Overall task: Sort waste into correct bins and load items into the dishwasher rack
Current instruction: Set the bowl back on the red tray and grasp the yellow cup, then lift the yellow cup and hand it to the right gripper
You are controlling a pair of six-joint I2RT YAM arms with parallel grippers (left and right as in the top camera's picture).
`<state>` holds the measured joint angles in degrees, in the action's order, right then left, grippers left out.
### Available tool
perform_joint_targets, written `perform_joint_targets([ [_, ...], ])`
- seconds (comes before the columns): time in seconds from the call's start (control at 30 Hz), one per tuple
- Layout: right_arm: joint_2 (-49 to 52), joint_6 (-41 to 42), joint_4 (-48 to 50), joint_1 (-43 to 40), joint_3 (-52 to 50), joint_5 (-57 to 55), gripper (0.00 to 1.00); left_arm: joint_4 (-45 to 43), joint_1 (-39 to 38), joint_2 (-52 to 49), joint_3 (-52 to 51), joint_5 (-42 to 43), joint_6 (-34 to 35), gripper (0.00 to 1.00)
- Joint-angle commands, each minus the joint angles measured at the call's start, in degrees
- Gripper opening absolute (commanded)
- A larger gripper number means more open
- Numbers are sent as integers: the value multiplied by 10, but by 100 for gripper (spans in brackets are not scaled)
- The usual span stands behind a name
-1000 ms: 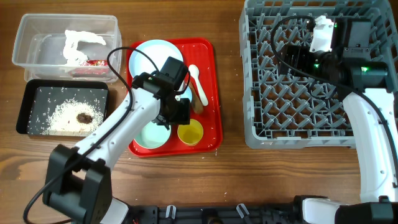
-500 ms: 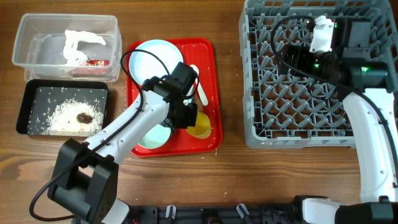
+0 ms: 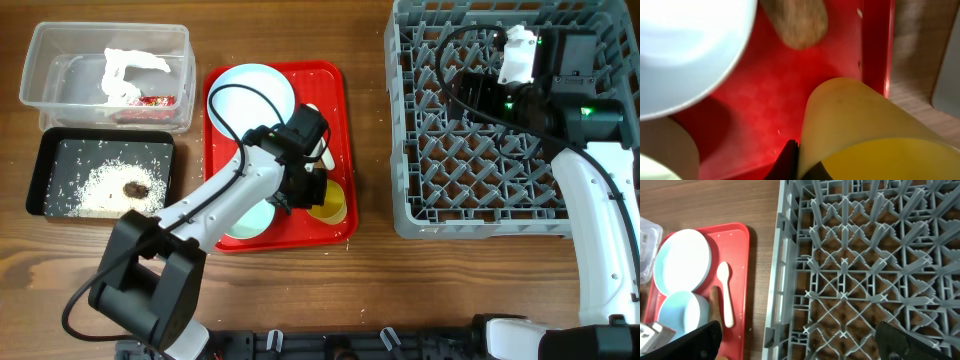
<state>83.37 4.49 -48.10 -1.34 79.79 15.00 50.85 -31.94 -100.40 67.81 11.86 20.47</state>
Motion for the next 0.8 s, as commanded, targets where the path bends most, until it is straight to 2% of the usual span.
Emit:
perform_joint_targets([
  [0.0,7,11,8,-1,12,90,100,3,62,32,28,129,-2,4],
  [0.07,12,11,25,7,12,176,100,-18,115,60,35,241,-6,4],
  [0.2,41,10,78,41,12,331,100,-114,231,86,35,510,-4,4],
  [0.27,68,10,131,62,12,452,100,-160,274,86,35,610,15,4],
  [0.33,93,11,194,81,12,559,100,-186,297,86,35,664,15,4],
  [0.43,123,42,292,115,12,648,100,-196,319,86,35,704,14,4],
  [0.7,144,46,357,208,12,647,99,-229,322,86,35,758,21,4],
  [0.77,144,47,371,225,12,643,94,-229,322,86,35,758,23,4],
])
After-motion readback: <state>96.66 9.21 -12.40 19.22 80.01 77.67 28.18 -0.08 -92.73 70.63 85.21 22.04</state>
